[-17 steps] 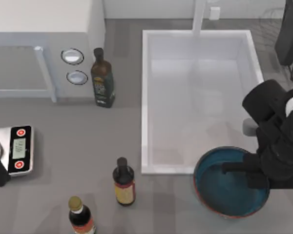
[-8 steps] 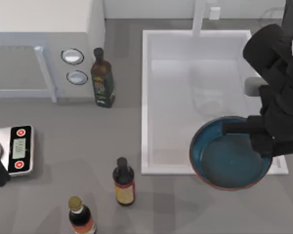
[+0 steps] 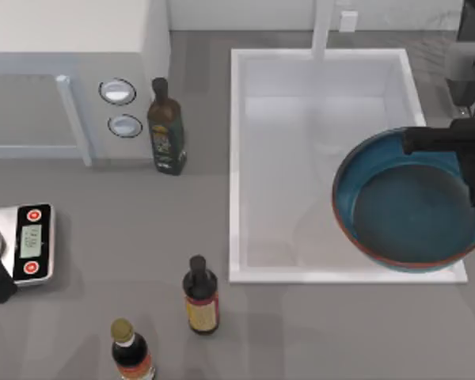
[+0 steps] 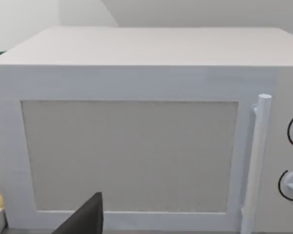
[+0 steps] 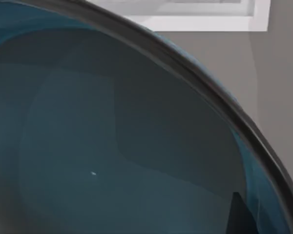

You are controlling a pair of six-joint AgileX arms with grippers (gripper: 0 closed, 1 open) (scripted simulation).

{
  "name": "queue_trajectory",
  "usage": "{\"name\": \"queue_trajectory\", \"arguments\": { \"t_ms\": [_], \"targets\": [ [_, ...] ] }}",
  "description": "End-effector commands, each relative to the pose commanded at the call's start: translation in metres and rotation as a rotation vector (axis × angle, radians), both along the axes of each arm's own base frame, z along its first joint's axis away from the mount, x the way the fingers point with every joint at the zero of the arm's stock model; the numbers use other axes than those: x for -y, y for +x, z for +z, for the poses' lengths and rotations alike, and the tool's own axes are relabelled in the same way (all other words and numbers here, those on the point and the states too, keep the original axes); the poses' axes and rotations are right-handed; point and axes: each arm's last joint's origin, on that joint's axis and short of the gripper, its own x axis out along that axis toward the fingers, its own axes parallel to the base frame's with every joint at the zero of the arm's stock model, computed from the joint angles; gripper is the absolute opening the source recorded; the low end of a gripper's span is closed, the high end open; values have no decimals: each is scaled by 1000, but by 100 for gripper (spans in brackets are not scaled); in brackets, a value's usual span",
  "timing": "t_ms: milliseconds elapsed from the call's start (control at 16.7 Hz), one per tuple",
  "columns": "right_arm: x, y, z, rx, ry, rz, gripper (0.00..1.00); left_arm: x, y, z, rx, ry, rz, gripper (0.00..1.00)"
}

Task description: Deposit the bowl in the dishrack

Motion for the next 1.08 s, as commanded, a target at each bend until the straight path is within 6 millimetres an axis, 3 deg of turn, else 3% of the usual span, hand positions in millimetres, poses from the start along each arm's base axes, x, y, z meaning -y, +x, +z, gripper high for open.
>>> {"name": "queue_trajectory", "arguments": {
  "t_ms": [360, 540, 780, 1080],
  "targets": [
    [-1, -1, 2, 1, 1, 3, 0, 0, 0, 0, 0, 0, 0, 100],
    [12, 4, 5, 54, 59, -22, 0, 0, 0, 0, 0, 0, 0, 100],
    [50, 20, 14, 228, 201, -100, 0, 0, 0, 0, 0, 0, 0, 100],
    [119, 24, 36, 608, 340, -162, 0, 0, 0, 0, 0, 0, 0, 100]
  ]
}}
